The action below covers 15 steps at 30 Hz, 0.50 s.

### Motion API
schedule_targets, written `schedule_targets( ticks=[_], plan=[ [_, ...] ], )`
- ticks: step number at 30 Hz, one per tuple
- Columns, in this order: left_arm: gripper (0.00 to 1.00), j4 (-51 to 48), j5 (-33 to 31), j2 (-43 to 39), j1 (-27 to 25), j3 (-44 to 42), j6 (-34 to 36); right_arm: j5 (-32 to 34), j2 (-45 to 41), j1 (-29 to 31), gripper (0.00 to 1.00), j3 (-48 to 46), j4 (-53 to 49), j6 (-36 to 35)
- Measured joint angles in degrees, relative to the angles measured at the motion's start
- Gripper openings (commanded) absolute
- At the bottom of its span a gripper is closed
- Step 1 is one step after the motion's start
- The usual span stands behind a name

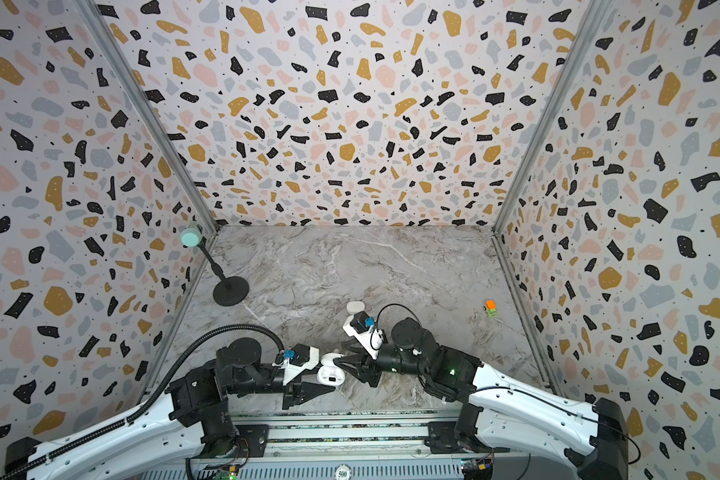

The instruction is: Insert the wireless bluetooth earbuds into the charging case

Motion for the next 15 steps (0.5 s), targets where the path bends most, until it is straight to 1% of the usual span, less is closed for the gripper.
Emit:
schedule_targets(
  ticks=[4, 11, 15],
  plan=[
    [0.00, 0.1, -0.1, 0.0, 0.0, 0.0, 0.0, -0.4, 0.0, 0.1, 0.33, 0.0, 0.2, 0.0],
    [0.00, 0.2, -0.1, 0.0, 0.0, 0.0, -0.1, -1.5, 0.0, 0.3, 0.26, 0.0, 0.2, -0.1],
    [0.00, 0.2, -0.2, 0.0, 0.0, 0.0, -0.2, -1.7, 0.0, 0.3, 0.25, 0.0, 0.3, -0.1]
  ],
)
